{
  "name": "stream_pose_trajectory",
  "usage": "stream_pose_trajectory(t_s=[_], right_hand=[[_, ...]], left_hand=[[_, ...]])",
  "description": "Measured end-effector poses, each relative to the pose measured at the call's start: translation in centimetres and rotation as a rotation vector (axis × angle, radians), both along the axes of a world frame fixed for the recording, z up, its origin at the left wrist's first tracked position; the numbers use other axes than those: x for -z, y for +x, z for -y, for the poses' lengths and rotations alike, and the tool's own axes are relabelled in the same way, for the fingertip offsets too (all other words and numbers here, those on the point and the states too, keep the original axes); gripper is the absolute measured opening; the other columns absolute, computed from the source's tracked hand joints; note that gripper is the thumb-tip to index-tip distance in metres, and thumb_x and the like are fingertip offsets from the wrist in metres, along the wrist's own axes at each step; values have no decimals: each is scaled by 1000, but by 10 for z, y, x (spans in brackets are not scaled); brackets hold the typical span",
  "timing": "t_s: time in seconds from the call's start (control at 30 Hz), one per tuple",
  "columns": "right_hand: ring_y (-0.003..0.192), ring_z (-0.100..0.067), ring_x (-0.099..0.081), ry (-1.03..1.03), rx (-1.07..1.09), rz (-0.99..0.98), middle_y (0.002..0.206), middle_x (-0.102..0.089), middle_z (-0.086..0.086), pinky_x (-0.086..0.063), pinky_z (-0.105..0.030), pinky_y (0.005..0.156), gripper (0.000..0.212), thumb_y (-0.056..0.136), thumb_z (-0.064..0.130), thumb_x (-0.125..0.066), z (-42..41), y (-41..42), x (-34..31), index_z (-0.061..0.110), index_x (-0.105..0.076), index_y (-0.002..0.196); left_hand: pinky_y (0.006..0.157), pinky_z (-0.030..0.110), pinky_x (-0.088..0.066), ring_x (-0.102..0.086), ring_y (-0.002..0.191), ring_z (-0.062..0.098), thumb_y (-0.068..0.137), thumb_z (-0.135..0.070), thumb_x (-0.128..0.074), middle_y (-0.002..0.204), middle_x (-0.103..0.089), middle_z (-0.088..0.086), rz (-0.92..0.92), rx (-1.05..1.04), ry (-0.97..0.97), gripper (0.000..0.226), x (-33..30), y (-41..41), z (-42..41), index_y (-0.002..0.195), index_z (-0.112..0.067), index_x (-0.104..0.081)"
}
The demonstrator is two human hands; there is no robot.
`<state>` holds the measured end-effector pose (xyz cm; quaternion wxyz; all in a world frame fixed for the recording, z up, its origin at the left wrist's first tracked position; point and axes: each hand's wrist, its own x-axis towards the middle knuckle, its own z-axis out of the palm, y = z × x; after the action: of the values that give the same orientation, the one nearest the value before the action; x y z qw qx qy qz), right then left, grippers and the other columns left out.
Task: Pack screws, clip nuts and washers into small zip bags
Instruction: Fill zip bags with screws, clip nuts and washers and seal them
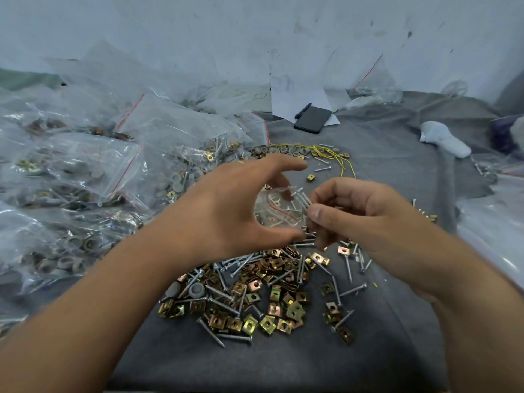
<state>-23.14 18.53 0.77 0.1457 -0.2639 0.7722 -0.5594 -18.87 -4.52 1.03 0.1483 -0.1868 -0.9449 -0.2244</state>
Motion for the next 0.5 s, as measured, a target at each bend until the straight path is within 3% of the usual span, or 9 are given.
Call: stream_pose_trajectory(t_s=[0.2,0.33,0.43,0.5], right_hand=[[66,-7,-58,259,116,-316,73,-66,7,-48,-34,67,8,96,27,-68,18,7,-4,26,-71,89],[87,-12,-61,432,149,-467,91,-66,11,-51,-38,82,2,98,28,-67,29,10,-7,27,-69,96],[97,-14,-61,451,154,-523,101,-67,9,-51,-38,91,7,98,26,-68,33,10,-6,25,-70,104],[91,-6,-63,378,170,-547,97,-68,12,-52,-30,86,8,95,26,-72,34,9,-4,25,-73,103]], left_hand=[[98,17,-46,-61,113,-5,74,-64,-75,120,-68,-19,-9,34,-15,86,3,-2,1,151,-38,-49],[97,19,-49,-62,113,-4,74,-65,-72,121,-70,-18,-15,48,-15,85,3,-3,1,151,-34,-51],[99,26,-53,-64,114,-2,75,-63,-75,122,-70,-16,-19,49,-11,85,4,-3,2,151,-32,-52],[100,34,-56,-65,117,1,75,-59,-79,124,-71,-15,-14,56,4,85,4,-4,2,151,-31,-52]])
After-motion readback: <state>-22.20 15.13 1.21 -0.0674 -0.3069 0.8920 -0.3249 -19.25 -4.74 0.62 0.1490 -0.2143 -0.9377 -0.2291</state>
